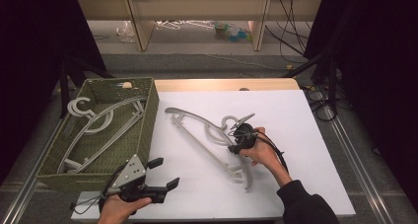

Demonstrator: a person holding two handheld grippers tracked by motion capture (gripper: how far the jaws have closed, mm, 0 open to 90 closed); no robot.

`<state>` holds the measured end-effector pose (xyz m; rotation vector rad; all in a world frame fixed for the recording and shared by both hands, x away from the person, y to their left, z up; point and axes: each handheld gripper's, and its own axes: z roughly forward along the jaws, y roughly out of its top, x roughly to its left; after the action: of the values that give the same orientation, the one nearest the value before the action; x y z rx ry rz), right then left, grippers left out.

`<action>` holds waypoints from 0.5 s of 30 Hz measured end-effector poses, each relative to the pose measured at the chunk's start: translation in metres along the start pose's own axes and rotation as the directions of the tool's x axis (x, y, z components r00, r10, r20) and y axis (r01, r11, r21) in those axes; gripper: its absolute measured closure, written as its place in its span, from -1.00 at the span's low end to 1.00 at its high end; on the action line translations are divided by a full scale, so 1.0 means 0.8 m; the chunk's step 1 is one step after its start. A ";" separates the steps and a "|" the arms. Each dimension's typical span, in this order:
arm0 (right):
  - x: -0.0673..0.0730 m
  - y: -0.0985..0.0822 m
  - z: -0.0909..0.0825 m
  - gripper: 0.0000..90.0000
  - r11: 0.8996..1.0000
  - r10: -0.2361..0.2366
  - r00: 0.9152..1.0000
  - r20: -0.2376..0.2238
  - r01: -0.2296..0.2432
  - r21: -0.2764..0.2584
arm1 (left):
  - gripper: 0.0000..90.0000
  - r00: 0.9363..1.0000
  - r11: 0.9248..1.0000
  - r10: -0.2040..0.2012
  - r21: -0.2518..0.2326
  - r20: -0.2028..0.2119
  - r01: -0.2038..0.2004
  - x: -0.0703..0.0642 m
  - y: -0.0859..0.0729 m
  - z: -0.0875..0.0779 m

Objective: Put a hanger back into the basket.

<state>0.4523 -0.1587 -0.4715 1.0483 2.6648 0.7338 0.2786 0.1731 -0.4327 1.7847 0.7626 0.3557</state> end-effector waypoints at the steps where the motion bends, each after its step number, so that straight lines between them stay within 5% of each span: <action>1: -0.001 0.001 0.000 0.30 1.000 -0.001 1.000 0.003 0.001 0.002 | -0.62 1.000 1.000 0.001 0.001 0.000 -0.001 0.000 0.000 0.000; 15: -0.009 0.006 0.000 0.61 0.999 0.015 1.000 0.002 -0.015 0.032 | -0.62 1.000 1.000 -0.003 0.009 -0.012 0.004 0.002 -0.001 -0.001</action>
<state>0.4602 -0.1605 -0.4691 1.0772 2.6788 0.6946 0.2787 0.1750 -0.4333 1.7909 0.7770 0.3617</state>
